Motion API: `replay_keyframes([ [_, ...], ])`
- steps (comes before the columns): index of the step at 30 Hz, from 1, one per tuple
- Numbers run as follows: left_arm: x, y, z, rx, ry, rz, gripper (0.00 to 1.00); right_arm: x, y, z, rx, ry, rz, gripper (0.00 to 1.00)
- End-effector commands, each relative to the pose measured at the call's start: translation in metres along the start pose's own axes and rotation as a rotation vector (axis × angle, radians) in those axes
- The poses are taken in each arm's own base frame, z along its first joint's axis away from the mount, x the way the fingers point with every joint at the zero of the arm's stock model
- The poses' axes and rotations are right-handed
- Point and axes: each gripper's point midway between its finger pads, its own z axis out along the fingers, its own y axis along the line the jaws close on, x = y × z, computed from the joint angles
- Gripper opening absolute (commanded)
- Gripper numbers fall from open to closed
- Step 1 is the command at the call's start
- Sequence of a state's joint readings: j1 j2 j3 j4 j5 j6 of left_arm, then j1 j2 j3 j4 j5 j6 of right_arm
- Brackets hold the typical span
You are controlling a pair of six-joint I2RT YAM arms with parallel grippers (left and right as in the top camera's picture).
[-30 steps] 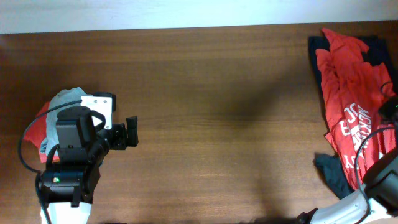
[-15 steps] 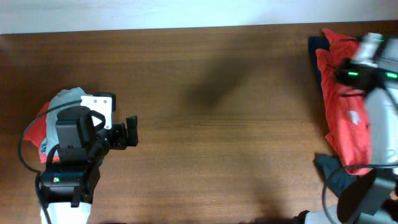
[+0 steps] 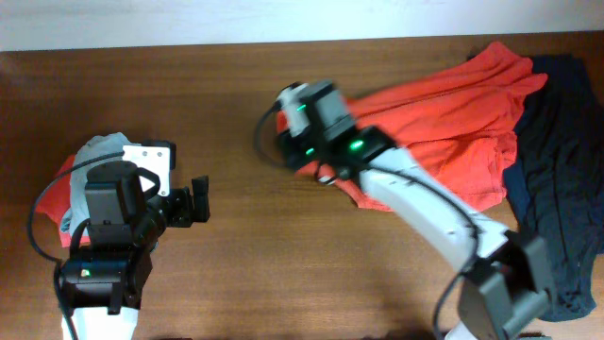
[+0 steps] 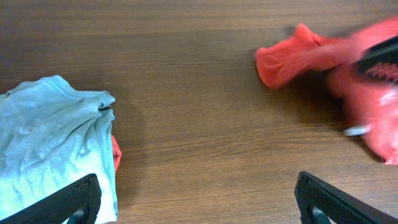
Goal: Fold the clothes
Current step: 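Drag the red T-shirt leftward to the table center with the right gripper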
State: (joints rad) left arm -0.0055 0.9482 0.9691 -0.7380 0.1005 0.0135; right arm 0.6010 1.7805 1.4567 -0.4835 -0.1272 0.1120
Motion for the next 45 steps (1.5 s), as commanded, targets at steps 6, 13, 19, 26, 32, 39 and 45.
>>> replay_keyframes([
  [6,-0.008,-0.004,-0.004,0.021,-0.020,-0.003,0.99,-0.009,-0.067,-0.040,0.375,-0.030,0.028,0.63],
  [13,-0.010,-0.032,0.009,0.180,-0.002,0.002,0.89,0.010,-0.153,-0.133,0.551,-0.014,0.235,0.70],
  [19,-0.001,-0.076,0.066,0.320,0.094,0.062,0.83,0.063,-0.194,-0.193,0.592,0.100,0.418,0.81],
  [26,0.030,-0.127,0.150,0.408,0.212,0.097,0.84,0.118,-0.213,-0.223,0.623,0.263,0.570,0.83],
  [32,0.061,-0.166,0.208,0.521,0.253,0.085,0.85,0.135,-0.222,-0.235,0.647,0.304,0.628,0.83],
  [39,0.070,-0.152,0.246,0.417,0.230,0.054,0.97,0.136,-0.221,-0.235,0.646,0.307,0.626,0.84],
  [45,0.076,-0.168,0.251,0.467,0.222,0.068,0.97,0.136,-0.221,-0.235,0.646,0.307,0.626,0.84],
])
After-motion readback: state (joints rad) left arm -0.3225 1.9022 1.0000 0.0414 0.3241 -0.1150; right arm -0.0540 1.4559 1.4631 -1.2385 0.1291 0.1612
